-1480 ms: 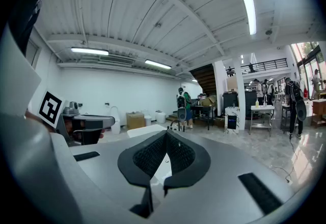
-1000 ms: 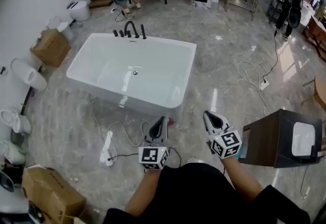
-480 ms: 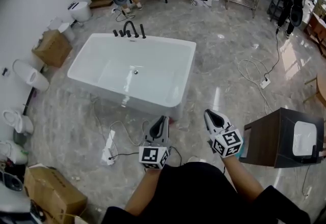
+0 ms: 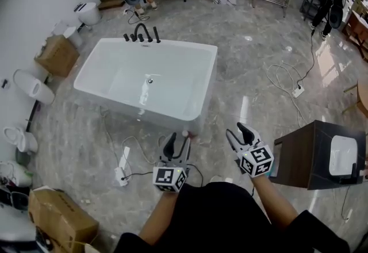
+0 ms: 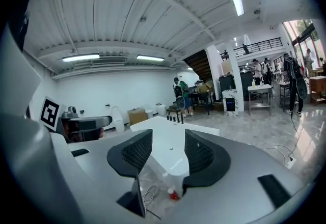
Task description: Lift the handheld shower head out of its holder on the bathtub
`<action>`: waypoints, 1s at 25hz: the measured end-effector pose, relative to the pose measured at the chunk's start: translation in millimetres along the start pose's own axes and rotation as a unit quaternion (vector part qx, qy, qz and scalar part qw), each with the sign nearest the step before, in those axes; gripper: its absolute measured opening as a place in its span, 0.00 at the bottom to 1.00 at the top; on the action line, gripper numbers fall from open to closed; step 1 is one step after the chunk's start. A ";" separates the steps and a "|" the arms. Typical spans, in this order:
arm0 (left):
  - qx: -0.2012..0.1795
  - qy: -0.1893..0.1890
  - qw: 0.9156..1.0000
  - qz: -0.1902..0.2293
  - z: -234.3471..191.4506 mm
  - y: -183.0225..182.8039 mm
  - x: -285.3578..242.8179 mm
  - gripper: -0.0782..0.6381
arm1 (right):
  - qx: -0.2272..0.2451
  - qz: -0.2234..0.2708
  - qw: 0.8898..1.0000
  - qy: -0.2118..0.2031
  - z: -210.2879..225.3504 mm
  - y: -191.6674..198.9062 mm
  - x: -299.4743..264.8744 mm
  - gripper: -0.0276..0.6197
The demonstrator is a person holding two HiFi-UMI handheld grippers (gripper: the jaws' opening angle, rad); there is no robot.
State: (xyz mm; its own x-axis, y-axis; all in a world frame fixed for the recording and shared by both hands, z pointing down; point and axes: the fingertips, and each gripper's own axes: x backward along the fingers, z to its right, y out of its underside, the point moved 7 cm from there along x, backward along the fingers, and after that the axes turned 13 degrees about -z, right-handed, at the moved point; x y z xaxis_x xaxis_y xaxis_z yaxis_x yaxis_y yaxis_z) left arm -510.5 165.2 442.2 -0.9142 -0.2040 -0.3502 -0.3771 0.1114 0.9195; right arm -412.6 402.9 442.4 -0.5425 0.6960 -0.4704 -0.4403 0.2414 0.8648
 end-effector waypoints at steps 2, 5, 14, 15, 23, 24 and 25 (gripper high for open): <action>0.001 0.002 1.000 -0.002 3.7 -0.6 -2.7 0.36 | -0.001 -0.001 1.000 -0.001 4.3 1.5 2.2 0.30; -0.003 0.005 1.000 0.000 8.9 -3.8 -4.2 0.36 | -0.005 0.001 1.000 -0.002 8.3 4.2 7.2 0.30; -0.019 0.027 0.999 -0.020 26.6 -5.1 -23.1 0.36 | -0.042 0.011 0.999 0.007 27.0 18.8 20.4 0.30; -0.021 0.031 0.999 -0.023 27.5 -5.9 -26.8 0.36 | -0.043 0.011 0.999 0.010 28.9 19.0 20.7 0.30; -0.036 0.051 0.998 -0.013 23.3 -21.9 -80.6 0.36 | -0.035 -0.009 0.999 0.027 57.9 13.2 1.9 0.30; -0.045 0.055 0.997 -0.009 23.1 -27.1 -89.7 0.36 | -0.035 -0.010 0.999 0.029 63.6 9.3 -3.6 0.30; -0.050 0.059 0.997 -0.005 22.1 -31.8 -99.7 0.36 | -0.035 -0.009 0.999 0.029 69.7 4.6 -10.0 0.30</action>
State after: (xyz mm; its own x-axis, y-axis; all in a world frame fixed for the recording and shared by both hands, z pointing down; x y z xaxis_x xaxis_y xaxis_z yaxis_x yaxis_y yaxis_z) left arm -410.7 203.5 443.9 -0.8846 -0.3174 -0.3416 -0.3638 0.0116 0.9314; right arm -359.3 444.2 463.4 -0.5736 0.6512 -0.4970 -0.4982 0.2043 0.8427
